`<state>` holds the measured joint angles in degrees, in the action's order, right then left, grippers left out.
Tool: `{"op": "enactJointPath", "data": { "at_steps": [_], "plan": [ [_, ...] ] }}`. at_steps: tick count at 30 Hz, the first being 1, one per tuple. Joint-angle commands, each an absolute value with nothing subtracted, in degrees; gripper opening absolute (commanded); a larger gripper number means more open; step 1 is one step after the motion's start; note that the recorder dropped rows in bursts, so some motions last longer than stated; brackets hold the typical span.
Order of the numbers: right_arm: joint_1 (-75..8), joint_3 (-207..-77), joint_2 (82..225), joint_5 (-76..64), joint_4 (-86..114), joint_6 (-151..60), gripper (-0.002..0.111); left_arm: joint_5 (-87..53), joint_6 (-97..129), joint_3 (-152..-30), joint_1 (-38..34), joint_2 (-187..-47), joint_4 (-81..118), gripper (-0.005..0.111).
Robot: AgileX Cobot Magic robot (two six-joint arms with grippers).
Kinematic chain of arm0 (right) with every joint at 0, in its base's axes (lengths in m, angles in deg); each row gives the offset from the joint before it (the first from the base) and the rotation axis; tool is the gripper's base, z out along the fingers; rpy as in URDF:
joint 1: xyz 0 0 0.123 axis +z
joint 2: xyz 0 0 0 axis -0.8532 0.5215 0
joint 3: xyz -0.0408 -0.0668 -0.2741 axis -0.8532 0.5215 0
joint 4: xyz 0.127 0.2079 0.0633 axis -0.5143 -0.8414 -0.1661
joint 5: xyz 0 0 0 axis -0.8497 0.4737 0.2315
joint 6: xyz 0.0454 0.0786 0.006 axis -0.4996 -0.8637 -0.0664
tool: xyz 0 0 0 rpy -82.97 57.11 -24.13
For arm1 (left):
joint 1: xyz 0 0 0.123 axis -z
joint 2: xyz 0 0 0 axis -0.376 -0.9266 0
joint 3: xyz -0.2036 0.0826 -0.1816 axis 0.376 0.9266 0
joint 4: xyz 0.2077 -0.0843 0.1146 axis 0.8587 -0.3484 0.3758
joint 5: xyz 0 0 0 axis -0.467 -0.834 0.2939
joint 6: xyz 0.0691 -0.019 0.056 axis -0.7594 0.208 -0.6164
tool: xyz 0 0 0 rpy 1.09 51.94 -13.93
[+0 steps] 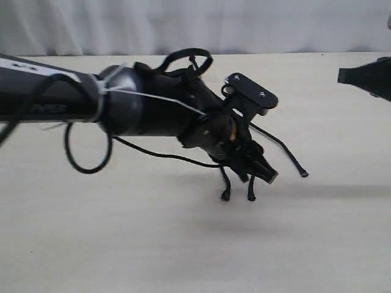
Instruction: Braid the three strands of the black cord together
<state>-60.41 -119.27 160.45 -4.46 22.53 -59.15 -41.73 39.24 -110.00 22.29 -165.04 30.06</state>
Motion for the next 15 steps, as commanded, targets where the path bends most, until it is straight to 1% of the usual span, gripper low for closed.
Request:
{"op": "enactJointPath", "data": {
  "at_steps": [1, 9, 15],
  "plan": [
    [-61.22, -117.13, 160.39, -10.12, 21.92, -59.62, 0.004, -46.35, 37.74, -118.09, 22.69, -171.94, 26.57, 0.051],
    [-61.22, -117.14, 160.39, -10.5, 21.92, -59.62, 0.004, -47.91, 34.55, -127.17, 22.69, -180.31, 22.45, 0.051],
    [-61.22, -117.14, 160.39, -10.58, 21.51, -59.62, 0.004, -47.99, 34.65, -127.72, 22.58, -181.86, 22.45, 0.051]
  ]
}}
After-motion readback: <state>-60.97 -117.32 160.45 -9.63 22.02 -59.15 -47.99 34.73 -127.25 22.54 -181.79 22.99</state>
